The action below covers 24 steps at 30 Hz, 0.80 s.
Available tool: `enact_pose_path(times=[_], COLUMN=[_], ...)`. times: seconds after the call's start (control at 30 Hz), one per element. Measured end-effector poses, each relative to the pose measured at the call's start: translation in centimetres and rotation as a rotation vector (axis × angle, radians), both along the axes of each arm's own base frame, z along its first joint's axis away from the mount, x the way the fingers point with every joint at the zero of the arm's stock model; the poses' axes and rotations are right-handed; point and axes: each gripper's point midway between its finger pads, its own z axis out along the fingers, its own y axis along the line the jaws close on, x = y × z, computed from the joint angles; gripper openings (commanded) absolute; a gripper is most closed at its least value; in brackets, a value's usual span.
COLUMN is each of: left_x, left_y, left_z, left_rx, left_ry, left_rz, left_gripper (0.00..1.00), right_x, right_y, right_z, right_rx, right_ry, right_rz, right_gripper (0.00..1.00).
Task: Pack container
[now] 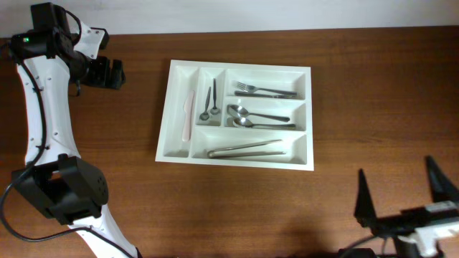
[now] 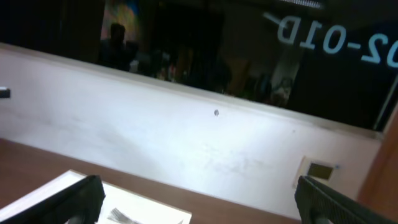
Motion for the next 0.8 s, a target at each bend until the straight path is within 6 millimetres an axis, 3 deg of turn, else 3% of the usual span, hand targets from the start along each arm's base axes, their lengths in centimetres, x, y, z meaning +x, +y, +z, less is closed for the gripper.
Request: enact_pose_path(times=[0.13, 0.23, 0.3, 0.53, 0.7, 0.8], left_x=[0.0, 0.0, 0.0, 0.0, 0.0, 0.0], left_y=[0.0, 0.0, 0.0, 0.0, 0.0, 0.0], left_z=[0.0, 0.0, 0.0, 0.0, 0.0, 0.0], left_rx=[0.000, 0.000, 0.000, 0.000, 0.000, 0.000], left_ry=[0.000, 0.000, 0.000, 0.000, 0.000, 0.000], left_rz=[0.000, 0.000, 0.000, 0.000, 0.000, 0.000], left_gripper=[0.99, 0.99, 0.99, 0.99, 0.99, 0.99], right_x=[2.6, 4.0, 5.4, 7.4, 8.6, 8.9], right_y=[0.1, 0.2, 0.2, 0.2, -0.2, -0.6], right_z=[-6.5, -9.1, -11.8, -15.0, -18.8, -19.8], right_rx=[0.000, 0.020, 0.053, 0.086, 0.149, 0.181], right_ry=[0.042, 0.032, 0.070, 0.047, 0.093, 0.099], right_rz=[0.010, 0.019, 0.024, 0.033, 0.019, 0.004], right_gripper=[0.99, 0.99, 0.99, 0.99, 0.99, 0.98])
